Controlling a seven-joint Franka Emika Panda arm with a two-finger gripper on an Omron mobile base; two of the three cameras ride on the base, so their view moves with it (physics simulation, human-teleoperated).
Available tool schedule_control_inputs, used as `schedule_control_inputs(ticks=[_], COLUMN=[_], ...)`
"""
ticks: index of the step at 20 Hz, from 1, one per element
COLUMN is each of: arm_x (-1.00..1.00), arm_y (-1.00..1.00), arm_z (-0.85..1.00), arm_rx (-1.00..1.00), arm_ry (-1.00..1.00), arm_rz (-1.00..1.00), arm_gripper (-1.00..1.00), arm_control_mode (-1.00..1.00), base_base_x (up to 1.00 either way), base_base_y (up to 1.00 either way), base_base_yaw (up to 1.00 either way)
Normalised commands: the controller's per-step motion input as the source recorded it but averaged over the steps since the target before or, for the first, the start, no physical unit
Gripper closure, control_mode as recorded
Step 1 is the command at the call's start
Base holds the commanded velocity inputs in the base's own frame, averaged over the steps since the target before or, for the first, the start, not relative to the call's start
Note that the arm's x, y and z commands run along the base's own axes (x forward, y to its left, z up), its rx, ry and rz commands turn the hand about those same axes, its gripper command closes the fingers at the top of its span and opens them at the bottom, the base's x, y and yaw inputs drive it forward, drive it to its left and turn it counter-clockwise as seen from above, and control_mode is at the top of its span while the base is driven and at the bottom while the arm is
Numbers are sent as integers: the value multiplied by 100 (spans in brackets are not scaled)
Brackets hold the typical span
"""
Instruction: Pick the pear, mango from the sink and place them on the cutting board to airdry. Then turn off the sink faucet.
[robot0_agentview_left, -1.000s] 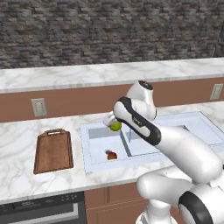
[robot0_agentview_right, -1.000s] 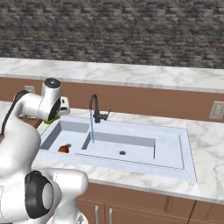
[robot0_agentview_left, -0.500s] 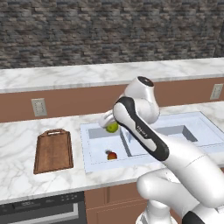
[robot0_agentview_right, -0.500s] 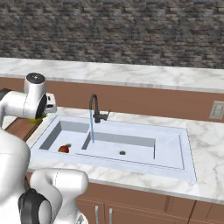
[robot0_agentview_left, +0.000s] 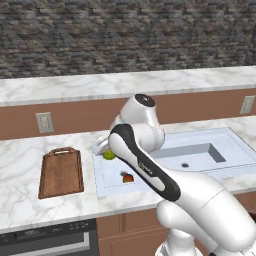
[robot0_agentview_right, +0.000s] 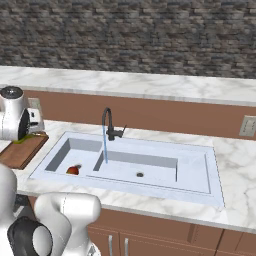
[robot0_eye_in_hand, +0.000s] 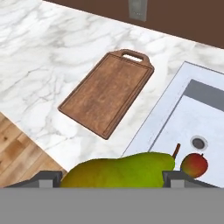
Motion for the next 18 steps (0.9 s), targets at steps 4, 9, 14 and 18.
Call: schedule_control_inputs(ticks=[4, 9, 14, 18], arm_x=[-1, 0, 0, 7], arm_y=[52, 37, 30, 23], arm_z=[0, 0, 0, -5], arm_rx=[-4, -4, -7, -7], arm_ry=[0, 0, 0, 0], arm_rz=[0, 0, 0, 0], arm_gripper=[100, 100, 100, 100], arm_control_mode=[-100, -100, -100, -100], base_base_x=[0, 0, 0, 0], base_base_y=[0, 0, 0, 0], base_base_yaw=[0, 0, 0, 0])
